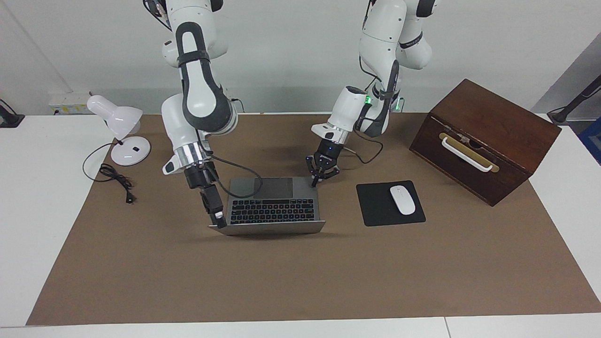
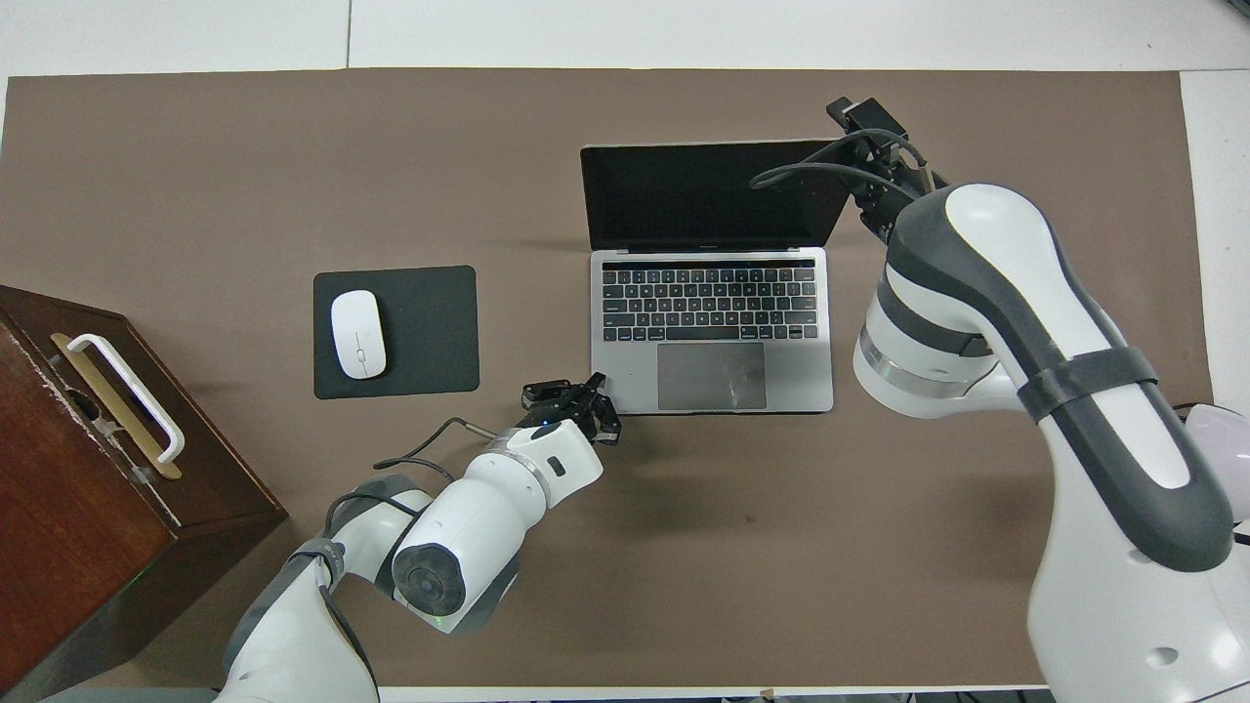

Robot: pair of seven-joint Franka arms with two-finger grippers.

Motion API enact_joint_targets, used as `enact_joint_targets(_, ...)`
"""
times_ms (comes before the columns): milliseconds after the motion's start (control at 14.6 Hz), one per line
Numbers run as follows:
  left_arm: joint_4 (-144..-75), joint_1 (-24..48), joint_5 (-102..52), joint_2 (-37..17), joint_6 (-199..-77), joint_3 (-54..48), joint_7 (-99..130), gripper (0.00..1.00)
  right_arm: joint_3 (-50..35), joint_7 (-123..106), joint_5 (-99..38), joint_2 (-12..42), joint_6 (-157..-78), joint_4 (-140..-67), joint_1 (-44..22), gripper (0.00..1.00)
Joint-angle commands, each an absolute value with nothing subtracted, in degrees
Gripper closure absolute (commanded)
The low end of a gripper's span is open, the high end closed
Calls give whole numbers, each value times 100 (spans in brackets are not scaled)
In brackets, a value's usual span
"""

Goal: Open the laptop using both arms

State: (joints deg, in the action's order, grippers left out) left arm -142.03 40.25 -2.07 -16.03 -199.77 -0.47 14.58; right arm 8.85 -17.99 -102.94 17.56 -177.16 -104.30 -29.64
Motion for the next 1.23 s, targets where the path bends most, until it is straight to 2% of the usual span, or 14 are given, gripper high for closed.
enact_joint_targets(0, -14106, 4140, -220, -1802, -20065, 26, 1389, 100, 870, -1101, -10265, 1478, -17921, -10345, -3382, 0)
enact_joint_targets(273, -14098, 4140, -220, -1802, -20065, 18, 1389, 100, 861, -196, -10240, 1424, -18825, -9775, -4182, 0)
enact_joint_targets(547, -14089, 4131, -290, -1810, -20065, -9, 1494, 100, 870, 27, -10108, 1389, -18993, -9011, -4263, 0)
enact_joint_targets(820, -14036, 4140, -290, -1723, -20048, -9, 1881, 100, 905, -70, -7908, 1380, -18749, -8763, -3518, 0)
enact_joint_targets(1025, -14027, 4105, -290, -1583, -19777, -9, 1898, 100, 940, -393, -6272, 1389, -18064, -8789, -2867, 0)
enact_joint_targets(1162, -13914, 4070, -290, -1355, -19163, 9, 1960, 100, 940, -1174, -5479, 1380, -17485, -8842, -2271, 0)
